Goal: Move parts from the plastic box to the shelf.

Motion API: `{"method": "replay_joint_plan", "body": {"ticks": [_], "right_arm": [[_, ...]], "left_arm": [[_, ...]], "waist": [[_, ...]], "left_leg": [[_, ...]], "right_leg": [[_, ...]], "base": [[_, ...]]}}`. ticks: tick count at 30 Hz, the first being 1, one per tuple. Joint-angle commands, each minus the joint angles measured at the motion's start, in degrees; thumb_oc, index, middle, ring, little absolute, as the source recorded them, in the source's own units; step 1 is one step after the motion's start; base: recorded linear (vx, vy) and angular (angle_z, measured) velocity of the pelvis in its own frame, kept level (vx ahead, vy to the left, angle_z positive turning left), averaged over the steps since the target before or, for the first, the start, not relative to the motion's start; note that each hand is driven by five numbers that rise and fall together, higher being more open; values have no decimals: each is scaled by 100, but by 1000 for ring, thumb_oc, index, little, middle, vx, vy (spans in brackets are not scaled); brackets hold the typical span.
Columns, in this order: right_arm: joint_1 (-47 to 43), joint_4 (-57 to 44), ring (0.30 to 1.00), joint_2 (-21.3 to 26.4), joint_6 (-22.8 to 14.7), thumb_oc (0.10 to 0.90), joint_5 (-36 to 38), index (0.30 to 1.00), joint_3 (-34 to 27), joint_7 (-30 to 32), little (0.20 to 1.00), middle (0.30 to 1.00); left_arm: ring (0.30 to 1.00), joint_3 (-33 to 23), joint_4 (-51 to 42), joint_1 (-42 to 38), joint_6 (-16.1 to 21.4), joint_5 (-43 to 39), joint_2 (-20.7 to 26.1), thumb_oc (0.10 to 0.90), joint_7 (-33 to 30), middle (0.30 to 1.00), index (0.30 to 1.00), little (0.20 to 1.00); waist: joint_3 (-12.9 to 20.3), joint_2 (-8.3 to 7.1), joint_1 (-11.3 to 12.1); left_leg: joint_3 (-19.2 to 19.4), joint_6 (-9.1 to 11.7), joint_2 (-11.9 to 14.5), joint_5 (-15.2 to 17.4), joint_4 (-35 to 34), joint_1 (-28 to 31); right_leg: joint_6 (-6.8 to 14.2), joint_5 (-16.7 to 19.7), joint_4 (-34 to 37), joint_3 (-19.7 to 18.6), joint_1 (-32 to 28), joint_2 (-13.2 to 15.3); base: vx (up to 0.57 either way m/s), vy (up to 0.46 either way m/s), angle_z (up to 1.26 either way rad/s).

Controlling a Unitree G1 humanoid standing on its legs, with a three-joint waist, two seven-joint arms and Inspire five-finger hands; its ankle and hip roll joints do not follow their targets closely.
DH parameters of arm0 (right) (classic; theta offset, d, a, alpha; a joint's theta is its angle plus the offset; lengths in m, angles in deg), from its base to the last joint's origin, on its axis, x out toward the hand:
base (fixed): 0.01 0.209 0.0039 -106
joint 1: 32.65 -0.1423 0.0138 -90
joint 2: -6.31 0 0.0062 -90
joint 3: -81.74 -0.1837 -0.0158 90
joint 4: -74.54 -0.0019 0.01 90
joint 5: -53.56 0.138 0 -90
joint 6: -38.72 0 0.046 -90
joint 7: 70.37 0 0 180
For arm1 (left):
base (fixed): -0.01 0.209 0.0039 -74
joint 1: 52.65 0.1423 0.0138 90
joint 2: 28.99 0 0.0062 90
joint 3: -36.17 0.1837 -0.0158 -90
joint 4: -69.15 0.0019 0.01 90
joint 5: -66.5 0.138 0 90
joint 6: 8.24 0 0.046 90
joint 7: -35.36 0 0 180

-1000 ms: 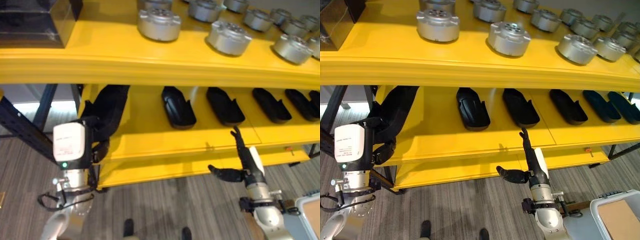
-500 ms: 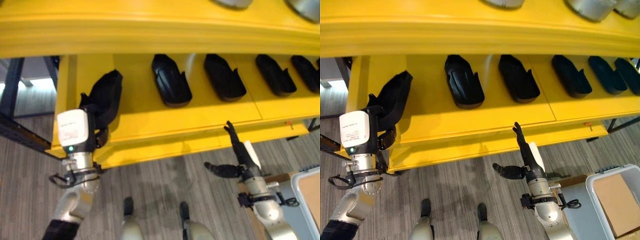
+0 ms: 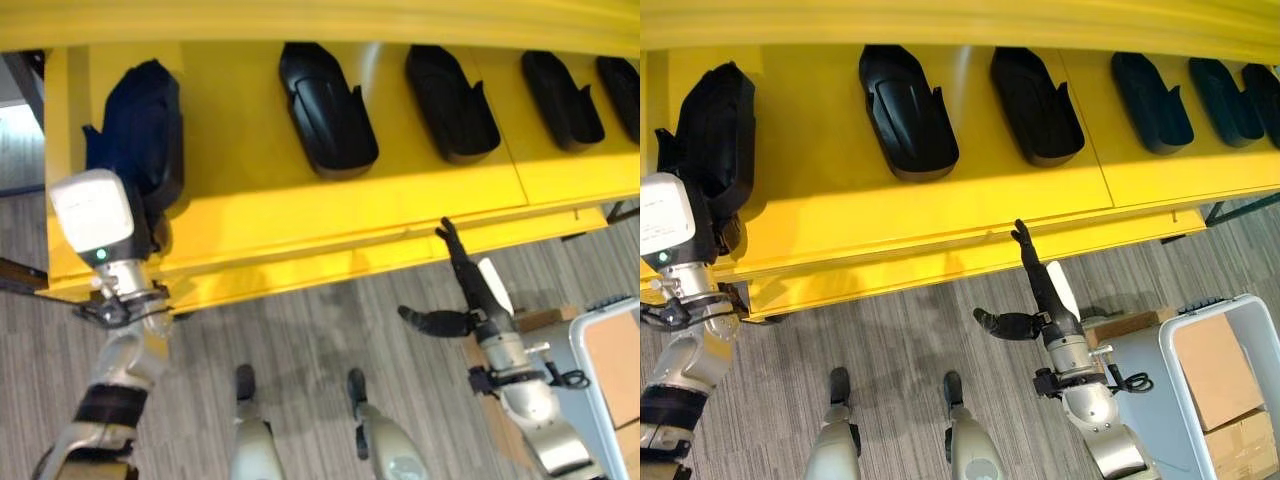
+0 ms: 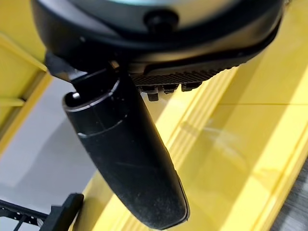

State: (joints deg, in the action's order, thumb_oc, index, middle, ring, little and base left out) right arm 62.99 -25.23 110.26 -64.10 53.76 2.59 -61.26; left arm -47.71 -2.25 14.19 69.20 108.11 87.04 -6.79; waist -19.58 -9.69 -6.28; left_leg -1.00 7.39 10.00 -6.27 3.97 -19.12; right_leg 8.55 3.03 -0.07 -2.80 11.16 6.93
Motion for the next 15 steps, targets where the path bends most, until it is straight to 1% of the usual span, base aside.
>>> {"method": "replay_joint_plan", "body": {"ticks": [1,12,15], "right_arm": [[-248,-692,1000,278,-642,900,194,1000,-272,127,1000,1000],[-342,-621,1000,365,-813,900,232,1000,-68,145,1000,1000],[-358,-611,1000,369,-836,900,234,1000,-44,150,1000,1000]], "left_arm": [[300,190,92,-455,186,531,317,400,-73,300,300,300],[300,1349,1040,-1117,437,906,502,400,331,300,300,300],[300,1456,1195,-1188,442,890,457,400,338,300,300,300]], "waist": [[408,73,-133],[353,84,-247],[344,76,-257]], "left_leg": [[148,-215,206,569,653,115],[204,-174,223,589,719,118],[207,-171,224,598,741,105]], "right_leg": [[-105,-472,-1029,-198,610,47],[-84,-443,-1038,-247,628,24],[-80,-443,-1039,-251,632,21]], "base": [[0,0,0],[-6,3,-3],[0,0,0]]}}
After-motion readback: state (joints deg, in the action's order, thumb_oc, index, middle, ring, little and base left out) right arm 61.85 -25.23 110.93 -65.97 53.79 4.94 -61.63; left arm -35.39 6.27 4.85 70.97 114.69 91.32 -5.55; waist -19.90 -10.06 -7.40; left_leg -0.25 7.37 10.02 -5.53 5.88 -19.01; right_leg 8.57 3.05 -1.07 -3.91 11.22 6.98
